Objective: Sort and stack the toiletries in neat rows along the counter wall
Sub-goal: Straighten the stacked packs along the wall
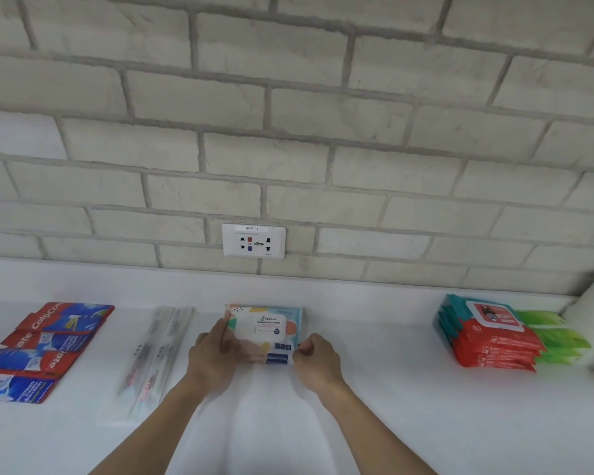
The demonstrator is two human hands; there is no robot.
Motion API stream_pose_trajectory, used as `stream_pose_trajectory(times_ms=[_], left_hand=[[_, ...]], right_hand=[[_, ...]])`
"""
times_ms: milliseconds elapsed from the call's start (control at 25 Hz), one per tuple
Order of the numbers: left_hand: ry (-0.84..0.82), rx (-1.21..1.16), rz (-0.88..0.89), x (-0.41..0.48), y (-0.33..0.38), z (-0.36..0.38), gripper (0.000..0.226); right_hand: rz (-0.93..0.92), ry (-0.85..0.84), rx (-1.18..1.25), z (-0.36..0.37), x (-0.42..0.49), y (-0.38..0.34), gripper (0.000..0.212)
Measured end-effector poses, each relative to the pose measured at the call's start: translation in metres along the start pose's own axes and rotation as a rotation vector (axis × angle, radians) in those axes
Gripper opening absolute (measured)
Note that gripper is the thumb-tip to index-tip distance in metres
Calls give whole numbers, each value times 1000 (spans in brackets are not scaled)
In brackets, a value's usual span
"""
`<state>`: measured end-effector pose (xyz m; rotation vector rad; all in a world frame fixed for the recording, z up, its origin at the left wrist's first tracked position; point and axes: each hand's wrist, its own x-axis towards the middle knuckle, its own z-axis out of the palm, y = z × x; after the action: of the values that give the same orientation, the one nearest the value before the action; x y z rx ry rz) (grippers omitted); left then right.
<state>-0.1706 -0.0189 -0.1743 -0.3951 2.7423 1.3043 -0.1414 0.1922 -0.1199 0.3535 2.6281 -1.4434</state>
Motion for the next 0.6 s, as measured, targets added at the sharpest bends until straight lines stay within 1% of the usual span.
stream_pose_trajectory(times_ms=[200,360,480,560,600], left_hand=[[38,-20,34,-12,11,-10,38],[101,-32,73,-24,22,-16,42],[99,-60,97,-29,25,-18,15],[100,-79,105,-31,28,-19,10],[97,-87,105,-31,28,-20,12]], right_hand=[[-2,21,7,10,4,0,5],[-5,20,11,13,6,-1,6],[0,47,27,15,6,-1,7],[3,57,43,16,5,0,8],[0,58,52,16,5,1,8]])
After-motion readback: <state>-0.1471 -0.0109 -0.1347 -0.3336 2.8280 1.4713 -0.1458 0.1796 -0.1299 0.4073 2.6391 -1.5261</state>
